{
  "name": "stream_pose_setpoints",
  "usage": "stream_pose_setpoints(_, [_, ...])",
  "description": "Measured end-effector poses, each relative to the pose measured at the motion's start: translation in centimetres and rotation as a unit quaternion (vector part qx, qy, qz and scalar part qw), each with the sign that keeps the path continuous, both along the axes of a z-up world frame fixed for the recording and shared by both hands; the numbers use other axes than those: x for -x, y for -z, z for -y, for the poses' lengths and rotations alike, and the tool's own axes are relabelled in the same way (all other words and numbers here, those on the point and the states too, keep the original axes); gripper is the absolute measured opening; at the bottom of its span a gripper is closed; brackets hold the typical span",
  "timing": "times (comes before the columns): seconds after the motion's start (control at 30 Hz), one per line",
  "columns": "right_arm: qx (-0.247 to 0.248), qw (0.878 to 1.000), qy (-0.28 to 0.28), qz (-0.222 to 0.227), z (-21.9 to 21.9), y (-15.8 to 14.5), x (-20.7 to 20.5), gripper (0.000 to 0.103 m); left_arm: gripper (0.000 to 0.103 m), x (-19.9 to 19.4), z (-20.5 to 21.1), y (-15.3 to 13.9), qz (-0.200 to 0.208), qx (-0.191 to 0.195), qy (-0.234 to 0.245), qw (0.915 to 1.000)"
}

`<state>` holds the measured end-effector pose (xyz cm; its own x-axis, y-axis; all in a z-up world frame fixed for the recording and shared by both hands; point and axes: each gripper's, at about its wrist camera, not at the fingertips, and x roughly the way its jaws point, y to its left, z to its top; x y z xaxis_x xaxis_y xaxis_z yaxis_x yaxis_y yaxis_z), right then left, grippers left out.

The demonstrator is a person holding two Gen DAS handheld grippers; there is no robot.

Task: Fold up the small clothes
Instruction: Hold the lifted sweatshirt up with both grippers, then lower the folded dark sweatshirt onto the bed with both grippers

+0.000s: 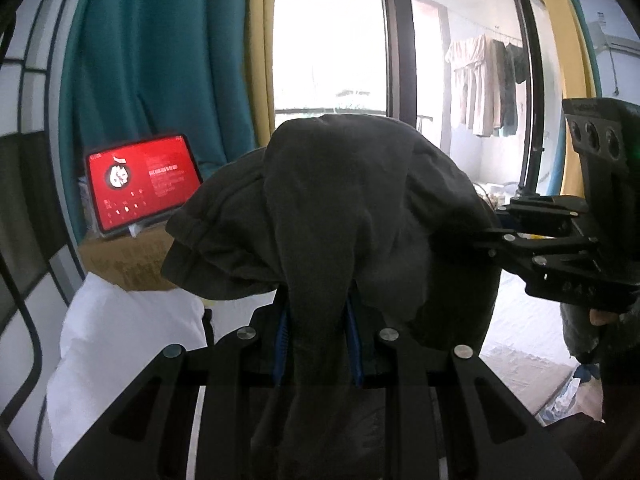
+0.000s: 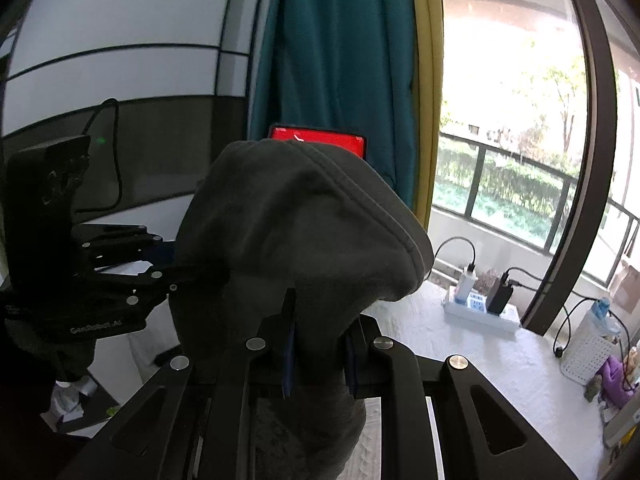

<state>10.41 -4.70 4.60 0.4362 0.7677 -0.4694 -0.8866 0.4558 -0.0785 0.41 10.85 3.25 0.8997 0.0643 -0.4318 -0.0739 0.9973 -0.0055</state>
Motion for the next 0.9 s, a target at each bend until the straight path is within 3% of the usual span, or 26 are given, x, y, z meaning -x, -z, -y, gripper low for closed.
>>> stream_pose_setpoints(0.57, [0.053,0.994,0.017,-0.089,-3.7,7.3,-9.3,0.019,0.023,-8.2,-2.1,5.7,-0.100,0.019,0.015,0.9947])
stream_pose_setpoints(0.9, [0.078,0.989,0.017,-0.124,-5.7,11.2,-13.6,0.019,0.023,-11.4,-3.9,8.1,-0.135,0.028,0.008,0.9904])
